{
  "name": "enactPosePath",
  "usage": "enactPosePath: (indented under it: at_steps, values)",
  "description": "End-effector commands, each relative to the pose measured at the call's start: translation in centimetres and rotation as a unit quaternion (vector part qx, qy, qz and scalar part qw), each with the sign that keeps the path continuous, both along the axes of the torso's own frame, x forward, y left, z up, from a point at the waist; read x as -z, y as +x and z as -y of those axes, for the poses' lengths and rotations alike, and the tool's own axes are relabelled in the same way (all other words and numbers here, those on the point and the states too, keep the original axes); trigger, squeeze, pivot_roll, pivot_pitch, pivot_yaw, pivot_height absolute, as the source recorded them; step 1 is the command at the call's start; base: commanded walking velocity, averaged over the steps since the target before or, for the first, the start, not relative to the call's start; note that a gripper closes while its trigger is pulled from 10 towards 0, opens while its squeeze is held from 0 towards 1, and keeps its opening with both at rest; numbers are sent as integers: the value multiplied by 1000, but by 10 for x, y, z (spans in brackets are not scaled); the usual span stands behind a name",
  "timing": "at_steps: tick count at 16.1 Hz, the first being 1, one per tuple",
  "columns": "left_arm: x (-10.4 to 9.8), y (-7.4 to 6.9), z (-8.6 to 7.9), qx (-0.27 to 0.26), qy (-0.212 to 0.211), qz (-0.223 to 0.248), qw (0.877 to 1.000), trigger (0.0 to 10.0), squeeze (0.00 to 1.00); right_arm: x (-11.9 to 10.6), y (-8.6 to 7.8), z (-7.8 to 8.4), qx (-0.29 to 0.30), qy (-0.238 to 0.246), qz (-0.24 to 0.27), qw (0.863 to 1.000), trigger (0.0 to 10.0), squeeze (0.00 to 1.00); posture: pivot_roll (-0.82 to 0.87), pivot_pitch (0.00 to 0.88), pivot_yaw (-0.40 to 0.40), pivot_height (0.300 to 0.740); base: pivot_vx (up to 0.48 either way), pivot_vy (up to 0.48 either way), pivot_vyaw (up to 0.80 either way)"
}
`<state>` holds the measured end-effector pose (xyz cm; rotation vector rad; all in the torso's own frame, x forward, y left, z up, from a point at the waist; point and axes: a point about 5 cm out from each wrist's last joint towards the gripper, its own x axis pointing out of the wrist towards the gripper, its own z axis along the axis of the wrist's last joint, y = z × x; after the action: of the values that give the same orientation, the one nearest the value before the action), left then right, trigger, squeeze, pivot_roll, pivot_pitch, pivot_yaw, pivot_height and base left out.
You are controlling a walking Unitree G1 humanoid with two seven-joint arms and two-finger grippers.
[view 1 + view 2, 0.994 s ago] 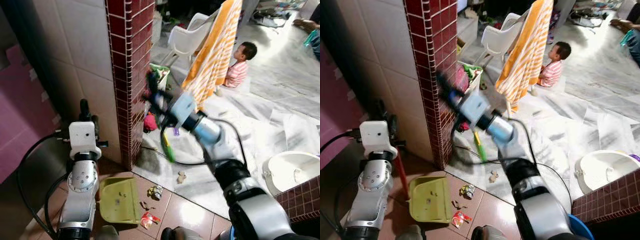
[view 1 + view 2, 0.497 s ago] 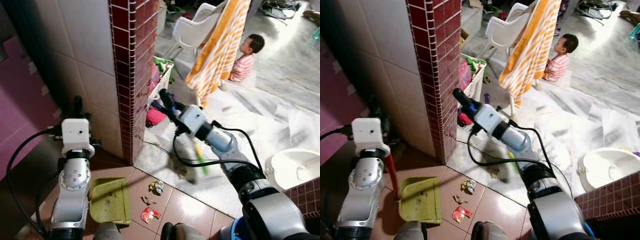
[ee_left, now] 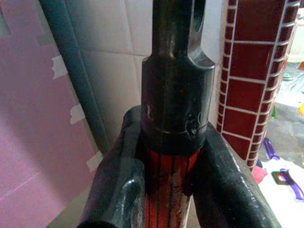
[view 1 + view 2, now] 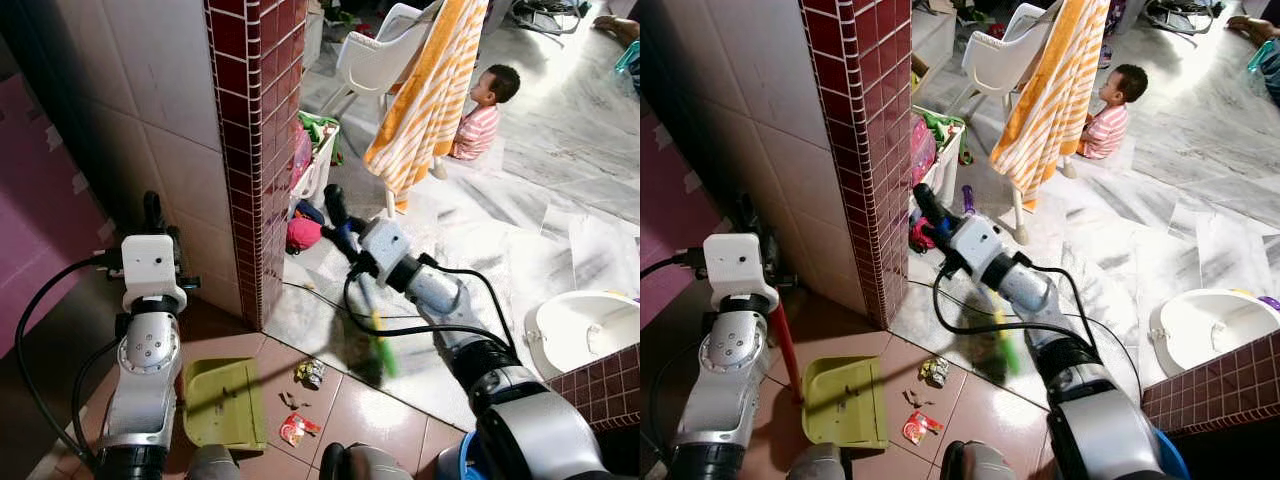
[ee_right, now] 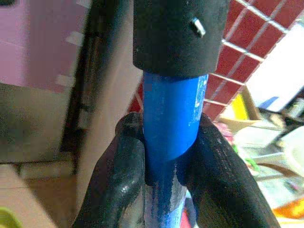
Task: Sweep floor
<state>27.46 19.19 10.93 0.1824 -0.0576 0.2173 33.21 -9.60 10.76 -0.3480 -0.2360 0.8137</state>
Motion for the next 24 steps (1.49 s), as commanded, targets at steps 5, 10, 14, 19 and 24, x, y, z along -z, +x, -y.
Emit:
enactPosePath:
  at_steps: [5,10,14,19,24]
  values:
    - [-1,23,17,27,-21,21,999,10000,0,-10,3,-15,-59,73,-66,993,10000,0,36,30,-121,740,0,0,0]
    - [5,36,35,46,-33,21,998,10000,0,-39,4,-17,-113,132,-71,982,10000,0,-5,0,-131,740,0,0,0]
    - [13,43,43,67,-52,5,996,10000,0,-65,8,-8,-134,168,-82,973,10000,0,-20,0,-130,740,0,0,0]
    - [19,48,58,109,-52,-12,993,10000,0,-108,32,30,-48,115,29,992,10000,0,-38,0,-122,740,0,0,0]
    - [23,48,59,100,-17,-13,995,10000,0,-95,34,47,35,99,36,994,10000,0,-47,0,-122,740,0,0,0]
